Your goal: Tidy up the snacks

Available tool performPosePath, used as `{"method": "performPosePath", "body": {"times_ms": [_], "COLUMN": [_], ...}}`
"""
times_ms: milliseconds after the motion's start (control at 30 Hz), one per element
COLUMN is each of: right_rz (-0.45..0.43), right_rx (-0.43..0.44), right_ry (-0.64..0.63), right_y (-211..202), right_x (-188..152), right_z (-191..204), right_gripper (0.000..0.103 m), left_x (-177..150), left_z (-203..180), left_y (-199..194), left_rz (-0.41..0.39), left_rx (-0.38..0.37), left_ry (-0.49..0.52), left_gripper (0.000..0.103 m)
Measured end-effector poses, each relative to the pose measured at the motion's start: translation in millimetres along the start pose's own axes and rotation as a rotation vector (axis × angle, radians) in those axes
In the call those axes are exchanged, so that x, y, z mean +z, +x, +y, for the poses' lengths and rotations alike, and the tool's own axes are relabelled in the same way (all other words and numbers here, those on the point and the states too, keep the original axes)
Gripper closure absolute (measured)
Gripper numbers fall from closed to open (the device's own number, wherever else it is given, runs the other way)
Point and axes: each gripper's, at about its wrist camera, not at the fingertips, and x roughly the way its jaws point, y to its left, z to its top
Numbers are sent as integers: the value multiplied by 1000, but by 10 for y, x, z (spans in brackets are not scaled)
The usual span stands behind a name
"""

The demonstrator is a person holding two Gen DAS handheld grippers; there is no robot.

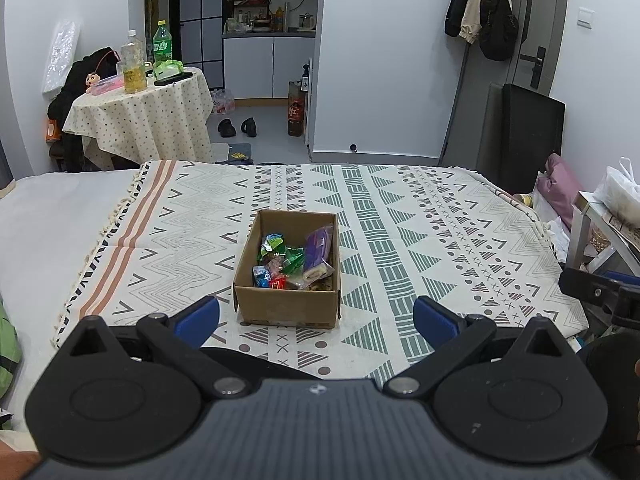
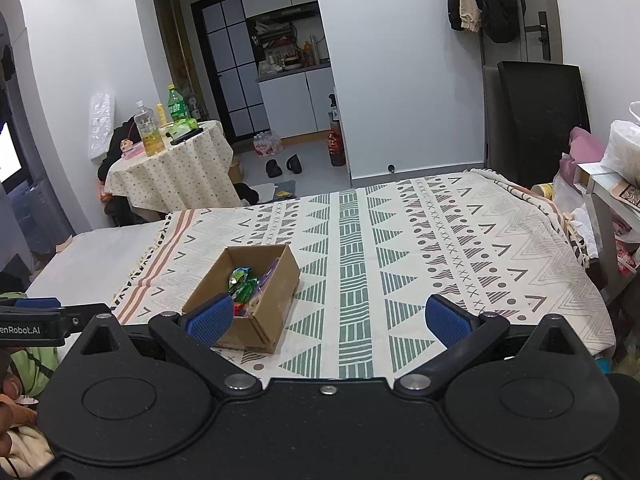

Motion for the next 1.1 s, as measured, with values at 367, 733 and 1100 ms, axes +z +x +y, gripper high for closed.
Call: {"method": "performPosePath", "body": {"times_ms": [367, 733, 1100], "right_rz": [1, 8, 12], "right_rx": [2, 2, -1], "right_ry": [-1, -6, -6], "right_y": [-5, 5, 9], "right_x": [1, 2, -19], "right_z": [3, 22, 23], "right_gripper": [0, 0, 0], "left_x": [-4, -19, -30], "left_z": [-5, -51, -9], "left_y": [-2, 16, 19], "left_rz": [-1, 6, 9], "left_rx": [-1, -8, -9], "left_ry": [2, 6, 2], "left_gripper": [0, 0, 0]}}
